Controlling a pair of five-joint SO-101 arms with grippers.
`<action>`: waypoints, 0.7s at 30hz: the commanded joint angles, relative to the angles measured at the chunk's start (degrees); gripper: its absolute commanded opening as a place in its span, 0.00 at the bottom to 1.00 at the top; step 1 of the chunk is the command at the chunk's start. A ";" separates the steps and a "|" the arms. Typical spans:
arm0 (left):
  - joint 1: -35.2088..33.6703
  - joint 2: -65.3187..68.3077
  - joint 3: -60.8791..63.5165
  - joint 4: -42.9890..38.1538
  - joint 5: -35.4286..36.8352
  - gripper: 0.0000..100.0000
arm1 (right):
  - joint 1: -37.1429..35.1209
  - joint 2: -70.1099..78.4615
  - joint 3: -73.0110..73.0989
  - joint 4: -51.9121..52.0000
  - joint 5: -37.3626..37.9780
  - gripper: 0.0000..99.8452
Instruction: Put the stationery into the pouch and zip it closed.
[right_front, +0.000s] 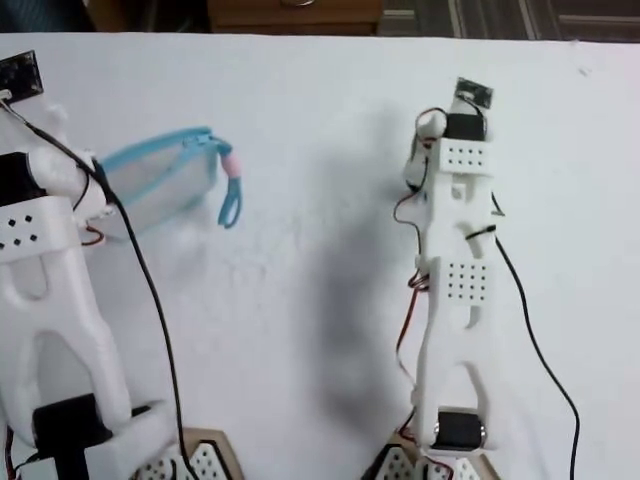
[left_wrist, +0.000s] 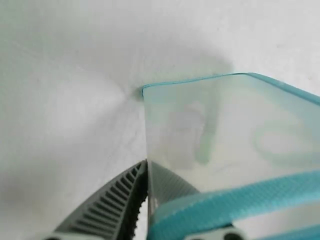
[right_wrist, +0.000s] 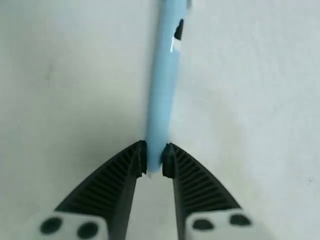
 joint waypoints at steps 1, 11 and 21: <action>-0.31 -2.68 -0.53 -0.70 0.18 0.02 | -2.68 -7.78 7.12 1.63 2.11 0.02; -0.31 -2.77 -0.62 -0.35 -0.88 0.02 | -15.25 -35.47 56.53 1.36 2.20 0.02; -0.04 -2.77 -0.70 -0.35 -0.97 0.02 | -27.12 -46.02 80.62 -2.15 2.29 0.02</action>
